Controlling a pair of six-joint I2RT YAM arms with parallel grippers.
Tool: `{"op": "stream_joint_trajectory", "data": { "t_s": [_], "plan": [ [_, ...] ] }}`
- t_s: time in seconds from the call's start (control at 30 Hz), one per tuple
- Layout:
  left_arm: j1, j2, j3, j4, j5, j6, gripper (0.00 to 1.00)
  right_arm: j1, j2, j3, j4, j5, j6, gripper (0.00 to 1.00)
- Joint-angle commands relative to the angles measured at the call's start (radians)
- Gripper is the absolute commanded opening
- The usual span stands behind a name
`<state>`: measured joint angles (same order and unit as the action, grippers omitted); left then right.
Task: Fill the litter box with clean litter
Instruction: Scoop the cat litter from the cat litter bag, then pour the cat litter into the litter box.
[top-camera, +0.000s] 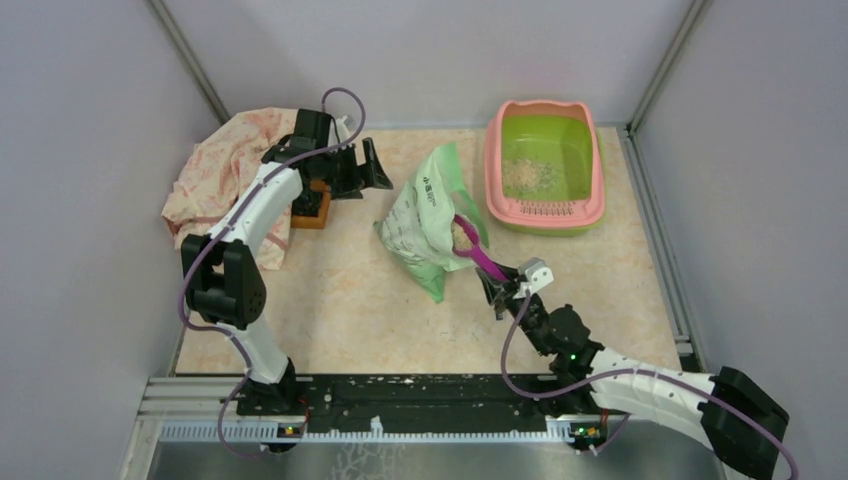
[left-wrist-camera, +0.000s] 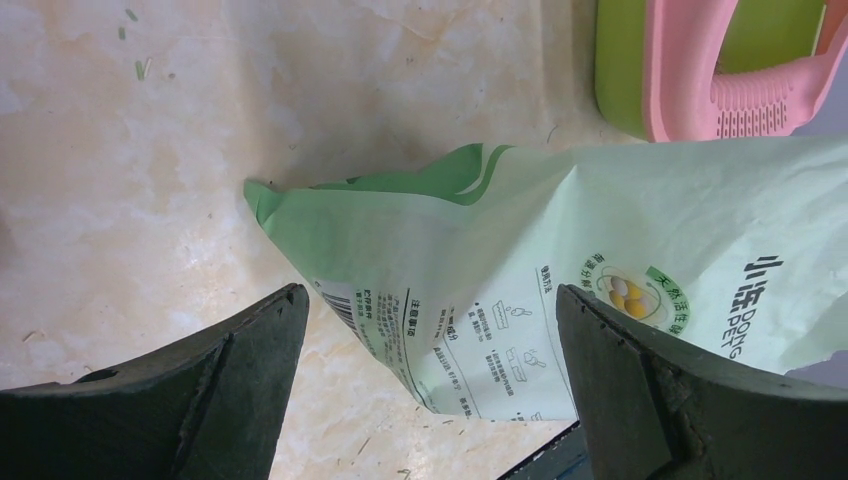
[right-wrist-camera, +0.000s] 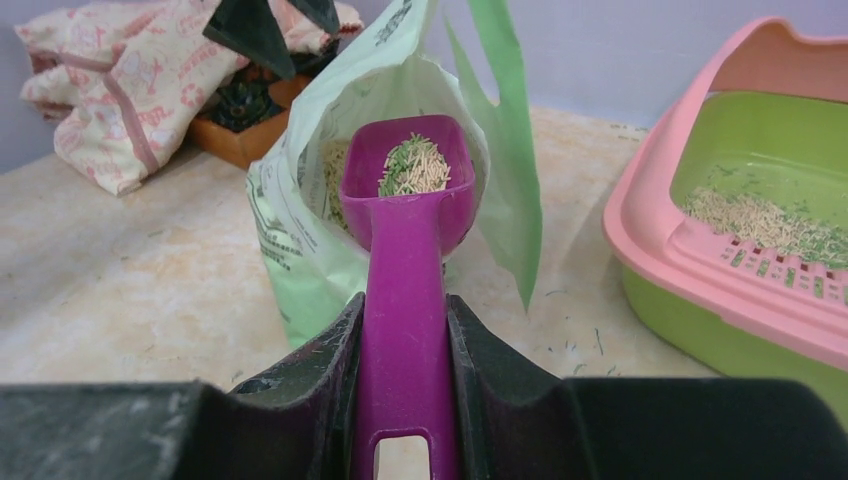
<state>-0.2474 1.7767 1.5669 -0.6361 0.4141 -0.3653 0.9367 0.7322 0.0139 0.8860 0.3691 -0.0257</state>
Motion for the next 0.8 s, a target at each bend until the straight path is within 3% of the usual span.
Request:
{"op": "stream_joint_trajectory", "data": {
  "t_s": [0.0,0.2,0.37,0.6,0.77],
  "plan": [
    [-0.007,-0.024,0.031,-0.01,-0.007,0.004,0.99,-0.006,-0.151,0.038,-0.033,-0.002,-0.013,0.0],
    [-0.013,-0.015,0.043,-0.01,-0.005,0.002,0.99,-0.007,-0.448,0.067,-0.338,0.027,-0.039,0.0],
    [-0.018,-0.004,0.054,-0.01,-0.004,0.002,0.99,-0.007,-0.589,0.125,-0.529,0.08,-0.055,0.0],
    [-0.02,0.0,0.055,-0.006,-0.002,0.017,0.99,-0.007,-0.626,0.187,-0.579,0.141,-0.06,0.0],
    [-0.019,0.004,0.046,0.016,0.023,0.02,0.99,-0.006,-0.522,0.263,-0.544,0.288,-0.074,0.0]
  ]
}}
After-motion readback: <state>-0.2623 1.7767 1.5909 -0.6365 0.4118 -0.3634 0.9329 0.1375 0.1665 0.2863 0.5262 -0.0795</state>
